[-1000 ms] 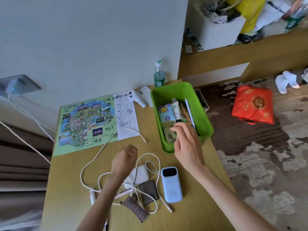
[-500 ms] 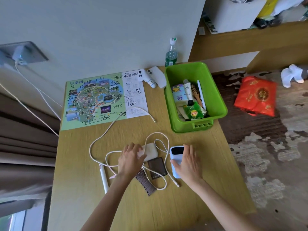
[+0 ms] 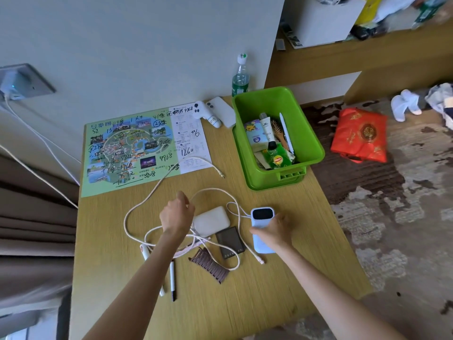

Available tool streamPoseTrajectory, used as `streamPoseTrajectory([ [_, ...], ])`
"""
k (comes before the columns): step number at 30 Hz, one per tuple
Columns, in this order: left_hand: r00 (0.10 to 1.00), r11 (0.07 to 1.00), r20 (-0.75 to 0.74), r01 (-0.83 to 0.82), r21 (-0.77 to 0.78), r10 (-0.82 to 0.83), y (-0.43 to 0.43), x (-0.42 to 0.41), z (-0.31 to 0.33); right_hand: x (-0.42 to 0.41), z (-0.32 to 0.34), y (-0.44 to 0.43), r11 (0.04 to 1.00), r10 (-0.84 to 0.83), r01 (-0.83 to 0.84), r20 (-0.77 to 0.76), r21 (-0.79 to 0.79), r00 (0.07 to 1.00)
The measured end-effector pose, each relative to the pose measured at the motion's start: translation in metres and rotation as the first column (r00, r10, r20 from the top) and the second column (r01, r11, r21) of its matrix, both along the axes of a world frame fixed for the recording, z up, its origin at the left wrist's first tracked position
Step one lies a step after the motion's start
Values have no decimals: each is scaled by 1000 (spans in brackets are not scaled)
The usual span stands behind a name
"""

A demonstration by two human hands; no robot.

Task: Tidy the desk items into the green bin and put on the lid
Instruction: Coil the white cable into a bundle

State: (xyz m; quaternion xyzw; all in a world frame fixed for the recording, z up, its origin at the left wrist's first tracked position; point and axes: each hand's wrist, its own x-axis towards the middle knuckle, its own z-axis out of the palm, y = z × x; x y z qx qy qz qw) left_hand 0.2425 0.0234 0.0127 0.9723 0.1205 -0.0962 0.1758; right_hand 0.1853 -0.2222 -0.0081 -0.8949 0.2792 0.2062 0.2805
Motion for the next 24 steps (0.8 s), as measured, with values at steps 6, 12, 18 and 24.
streamPoseTrajectory([
  [6,909,901,8,414,-126,-417,-12,-4,2,-1,2,-12,989,-93,89,25,117,995],
  [12,805,807,-225,580,107,-549,-28,-10,-22,-4,10,-16,978,-119,95,124,184,985],
  [18,817,827,-186,560,38,-545,-31,-3,-20,-8,25,-13,987,-71,23,297,160,952],
  [24,860,864,-85,504,-20,-504,-35,9,-1,-5,47,-3,990,-1,-62,451,125,892],
])
